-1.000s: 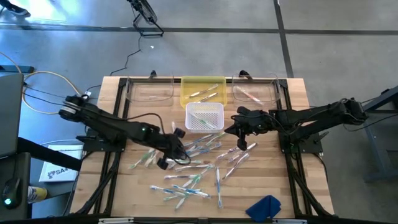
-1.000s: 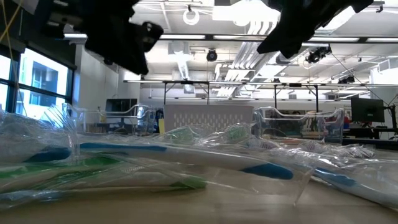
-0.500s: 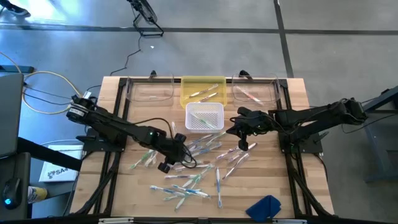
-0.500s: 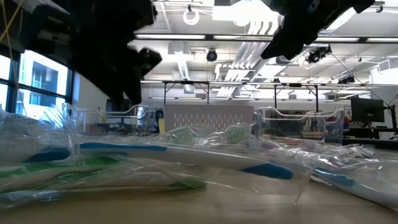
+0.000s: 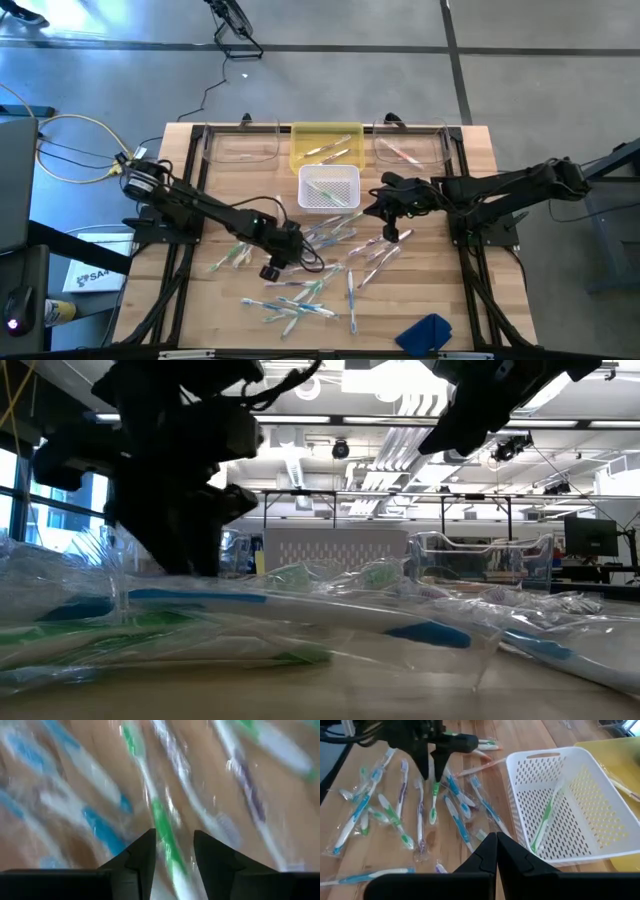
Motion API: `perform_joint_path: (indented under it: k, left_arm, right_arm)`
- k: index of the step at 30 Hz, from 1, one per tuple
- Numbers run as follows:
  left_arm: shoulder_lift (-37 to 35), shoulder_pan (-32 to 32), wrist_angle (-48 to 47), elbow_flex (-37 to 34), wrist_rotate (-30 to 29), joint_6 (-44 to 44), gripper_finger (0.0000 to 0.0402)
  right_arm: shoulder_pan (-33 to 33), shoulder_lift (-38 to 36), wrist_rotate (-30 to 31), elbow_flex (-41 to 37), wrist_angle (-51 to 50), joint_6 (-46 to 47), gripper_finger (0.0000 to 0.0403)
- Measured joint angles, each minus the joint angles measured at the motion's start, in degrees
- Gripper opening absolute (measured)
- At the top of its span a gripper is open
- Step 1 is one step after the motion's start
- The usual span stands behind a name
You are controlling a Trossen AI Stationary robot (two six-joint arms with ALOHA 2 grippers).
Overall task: Pick & Place Toothbrushes
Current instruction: Put the green toothbrush into the white bin
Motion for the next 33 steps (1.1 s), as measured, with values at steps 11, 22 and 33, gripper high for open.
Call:
perform_joint_path:
  k: [11,22,33]
  left_arm:
    - [2.9,0.0,1.6,0.0,0.0,-2.0,0.0129]
    - [3.1,0.0,1.8,0.1,-0.1,-2.3,0.0069]
    - [-1.4,0.0,2.1,0.1,-3.7,-0.9,0.0013]
  right_arm:
    - [0.0,2.6,-0.2,0.0,-0.1,0.0,0.0002]
    - [0.0,3.4,-0.2,0.0,-0.1,0.0,0.0002]
    - [0.0,2.9,-0.3,0.0,-0.1,0.0,0.0002]
